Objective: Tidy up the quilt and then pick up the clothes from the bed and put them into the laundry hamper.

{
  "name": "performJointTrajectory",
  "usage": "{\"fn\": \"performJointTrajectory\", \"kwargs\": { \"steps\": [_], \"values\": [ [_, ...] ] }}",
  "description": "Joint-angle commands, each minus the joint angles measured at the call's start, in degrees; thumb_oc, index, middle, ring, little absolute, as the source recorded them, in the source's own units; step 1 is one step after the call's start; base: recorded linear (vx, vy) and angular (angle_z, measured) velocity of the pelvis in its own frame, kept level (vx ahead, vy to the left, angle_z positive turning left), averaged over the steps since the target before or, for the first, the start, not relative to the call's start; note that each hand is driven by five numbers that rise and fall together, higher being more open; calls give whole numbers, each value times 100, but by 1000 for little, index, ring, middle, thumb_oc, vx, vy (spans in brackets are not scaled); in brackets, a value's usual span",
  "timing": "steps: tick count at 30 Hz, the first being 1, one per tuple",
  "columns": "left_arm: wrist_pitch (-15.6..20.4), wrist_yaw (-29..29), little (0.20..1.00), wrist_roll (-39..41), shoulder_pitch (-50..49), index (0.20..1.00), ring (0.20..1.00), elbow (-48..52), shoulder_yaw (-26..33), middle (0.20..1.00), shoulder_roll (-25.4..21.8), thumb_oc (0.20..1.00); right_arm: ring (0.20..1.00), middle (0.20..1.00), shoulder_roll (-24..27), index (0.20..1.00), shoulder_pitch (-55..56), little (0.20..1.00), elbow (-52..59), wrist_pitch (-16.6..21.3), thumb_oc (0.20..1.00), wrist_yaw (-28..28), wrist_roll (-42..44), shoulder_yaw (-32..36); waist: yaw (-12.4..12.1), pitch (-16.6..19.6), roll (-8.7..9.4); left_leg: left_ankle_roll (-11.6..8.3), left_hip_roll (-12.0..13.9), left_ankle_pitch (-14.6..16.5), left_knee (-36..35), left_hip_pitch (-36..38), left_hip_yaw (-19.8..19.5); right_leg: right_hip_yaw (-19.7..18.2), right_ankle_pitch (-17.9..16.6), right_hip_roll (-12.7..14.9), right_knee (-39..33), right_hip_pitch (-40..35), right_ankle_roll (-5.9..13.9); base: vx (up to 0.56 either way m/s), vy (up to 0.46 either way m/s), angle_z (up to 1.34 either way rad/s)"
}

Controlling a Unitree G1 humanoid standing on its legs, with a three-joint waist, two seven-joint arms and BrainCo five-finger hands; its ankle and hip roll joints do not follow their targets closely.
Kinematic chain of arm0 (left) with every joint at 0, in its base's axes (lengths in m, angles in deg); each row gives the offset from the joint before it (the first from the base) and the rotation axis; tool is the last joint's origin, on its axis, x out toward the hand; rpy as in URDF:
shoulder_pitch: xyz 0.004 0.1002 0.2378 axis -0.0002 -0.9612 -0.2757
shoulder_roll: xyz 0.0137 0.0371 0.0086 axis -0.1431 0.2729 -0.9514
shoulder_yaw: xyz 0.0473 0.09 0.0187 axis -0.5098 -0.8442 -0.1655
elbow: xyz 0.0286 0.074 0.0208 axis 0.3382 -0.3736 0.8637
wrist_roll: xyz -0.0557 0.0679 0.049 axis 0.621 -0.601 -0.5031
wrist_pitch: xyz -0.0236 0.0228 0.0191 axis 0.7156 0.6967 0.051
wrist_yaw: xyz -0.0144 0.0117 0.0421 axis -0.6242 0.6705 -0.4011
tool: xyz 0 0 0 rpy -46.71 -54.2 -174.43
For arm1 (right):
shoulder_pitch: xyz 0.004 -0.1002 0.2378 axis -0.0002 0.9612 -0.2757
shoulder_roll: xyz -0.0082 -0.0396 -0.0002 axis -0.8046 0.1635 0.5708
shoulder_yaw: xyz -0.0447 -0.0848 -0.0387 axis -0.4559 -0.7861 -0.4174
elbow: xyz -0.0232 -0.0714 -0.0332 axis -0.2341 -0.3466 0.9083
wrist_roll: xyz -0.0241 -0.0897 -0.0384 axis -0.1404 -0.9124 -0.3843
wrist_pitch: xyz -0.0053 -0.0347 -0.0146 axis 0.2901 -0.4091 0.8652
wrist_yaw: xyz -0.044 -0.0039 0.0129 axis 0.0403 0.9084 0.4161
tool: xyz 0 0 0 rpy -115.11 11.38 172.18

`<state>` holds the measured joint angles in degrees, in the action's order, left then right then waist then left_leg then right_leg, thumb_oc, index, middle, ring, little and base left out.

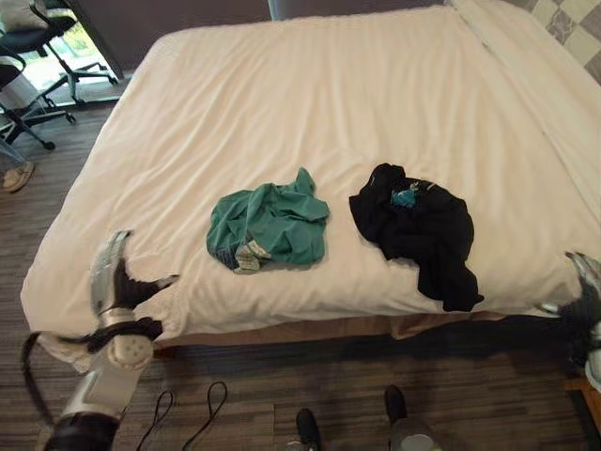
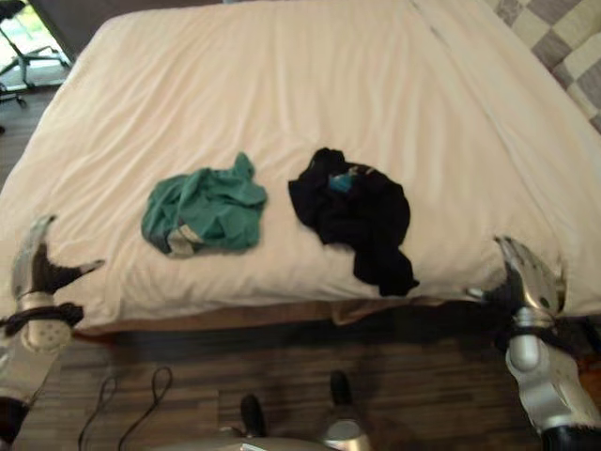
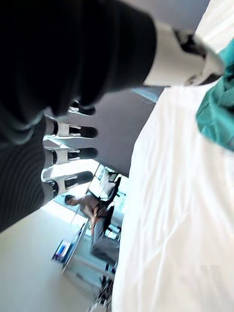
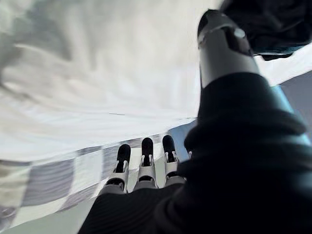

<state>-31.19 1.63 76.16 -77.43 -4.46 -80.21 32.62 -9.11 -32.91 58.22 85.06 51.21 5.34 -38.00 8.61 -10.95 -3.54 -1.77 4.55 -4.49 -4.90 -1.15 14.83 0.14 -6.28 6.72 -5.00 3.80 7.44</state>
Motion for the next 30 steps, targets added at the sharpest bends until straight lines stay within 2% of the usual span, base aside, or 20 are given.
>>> {"fn": "performJointTrajectory", "kwargs": {
  "steps": [1, 2, 6, 10, 11, 12, 13, 17, 21, 24, 25, 26, 30],
  "values": [
    [-27, -131, 1000, -361, 1182, 1000, 1000, -362, -182, 1000, -298, 1000, 1000, 1000, 241, 1000, -978, 1000, 245, 95, 1000, 165, -277, -324, 42, -460, 377, -411, 252, 528, -10, 110, 187, -74, 697, 236, 234, 227, 288, -184, 4, -27],
    [-130, -137, 1000, -559, 1581, 1000, 1000, -445, -489, 1000, -330, 1000, 1000, 1000, 257, 1000, -1243, 1000, 363, 117, 1000, 193, -300, -522, 85, -560, 388, -417, 265, 477, -10, -43, 220, -133, 651, 206, 262, 424, 292, -138, -1, -27],
    [-193, -162, 1000, -685, 2112, 1000, 1000, -520, -854, 1000, -348, 1000, 1000, 1000, 212, 1000, -1486, 1000, 469, 158, 1000, 262, -262, -745, 131, -655, 396, -427, 294, 401, -10, -259, 324, -205, 573, 171, 292, 722, 313, -74, -17, -20],
    [-424, -142, 1000, -1058, 2698, 1000, 1000, -1051, -1309, 1000, -379, 1000, 1000, 1000, 114, 1000, -1726, 1000, 503, 237, 1000, 240, -156, -1031, 218, -753, 428, -439, 327, 344, -5, -414, 464, -277, 505, 129, 309, 977, 334, -24, 0, -25],
    [-581, 19, 922, -1368, 2919, 922, 922, -1539, -1595, 922, -358, 922, 1000, 1000, 131, 1000, -1789, 1000, 578, 283, 1000, 200, -159, -1152, 277, -809, 450, -442, 346, 355, 5, -433, 519, -300, 508, 122, 320, 1027, 352, -5, 6, -18],
    [-576, 15, 580, -1367, 2942, 580, 580, -1556, -1607, 580, -357, 580, 1000, 1000, 128, 1000, -1794, 1000, 576, 284, 1000, 201, -159, -1145, 265, -805, 455, -443, 347, 325, -3, -452, 527, -310, 483, 118, 317, 1053, 345, 11, 8, -23],
    [-709, 209, 200, -1761, 3151, 200, 200, -2200, -1904, 200, -330, 200, 1000, 1000, 195, 1000, -1858, 1000, 747, 349, 1000, 143, -164, -1207, 314, -856, 476, -453, 367, 341, 3, -448, 550, -295, 502, 118, 328, 1066, 363, 5, -3, -22],
    [-837, 539, 200, -2082, 3066, 200, 200, -3129, -2060, 200, -58, 200, 1000, 1000, 369, 1000, -1860, 1000, 1133, 478, 1000, 107, -112, -1122, 321, -881, 526, -461, 379, 342, 5, -424, 567, -269, 496, 129, 335, 1064, 370, 16, -5, -12],
    [-738, 579, 200, -1897, 2500, 200, 200, -3063, -1875, 200, 225, 200, 1000, 1000, 557, 1000, -2130, 1000, 1289, 514, 1000, 117, -87, -1157, 127, -855, 536, -467, 385, 345, 8, -371, 474, -196, 533, 152, 377, 979, 336, 18, -32, 2],
    [-561, 564, 200, -1486, 1857, 200, 200, -2490, -1665, 200, 413, 200, 1000, 1000, 588, 1000, -2506, 1000, 1163, 421, 1000, 66, 60, -1337, -75, -857, 502, -480, 367, 309, -8, -386, 338, -99, 585, 171, 428, 923, 297, 10, -104, 23],
    [-271, 610, 200, -825, 1265, 200, 200, -1615, -1377, 200, 537, 200, 1000, 1000, 551, 1000, -2713, 1000, 888, 299, 1000, 56, 217, -1370, -236, -891, 443, -487, 347, 267, -10, -426, 228, -10, 622, 182, 467, 890, 263, -3, -114, 21],
    [-280, 618, 200, -823, 1240, 200, 200, -1590, -1353, 200, 529, 200, 1000, 1000, 547, 1000, -2736, 1000, 877, 302, 1000, 60, 220, -1395, -220, -880, 446, -488, 350, 245, -10, -448, 226, -10, 601, 179, 462, 909, 256, -22, -120, 30],
    [136, 815, 200, 265, -59, 200, 200, -218, -841, 200, 703, 200, 1000, 1000, 480, 1000, -3231, 1000, -22, 43, 1000, 42, 476, -1526, -553, -913, 268, -521, 328, 180, -10, -569, 23, 241, 673, 195, 495, 855, 211, 0, -91, 52]
  ]
}}
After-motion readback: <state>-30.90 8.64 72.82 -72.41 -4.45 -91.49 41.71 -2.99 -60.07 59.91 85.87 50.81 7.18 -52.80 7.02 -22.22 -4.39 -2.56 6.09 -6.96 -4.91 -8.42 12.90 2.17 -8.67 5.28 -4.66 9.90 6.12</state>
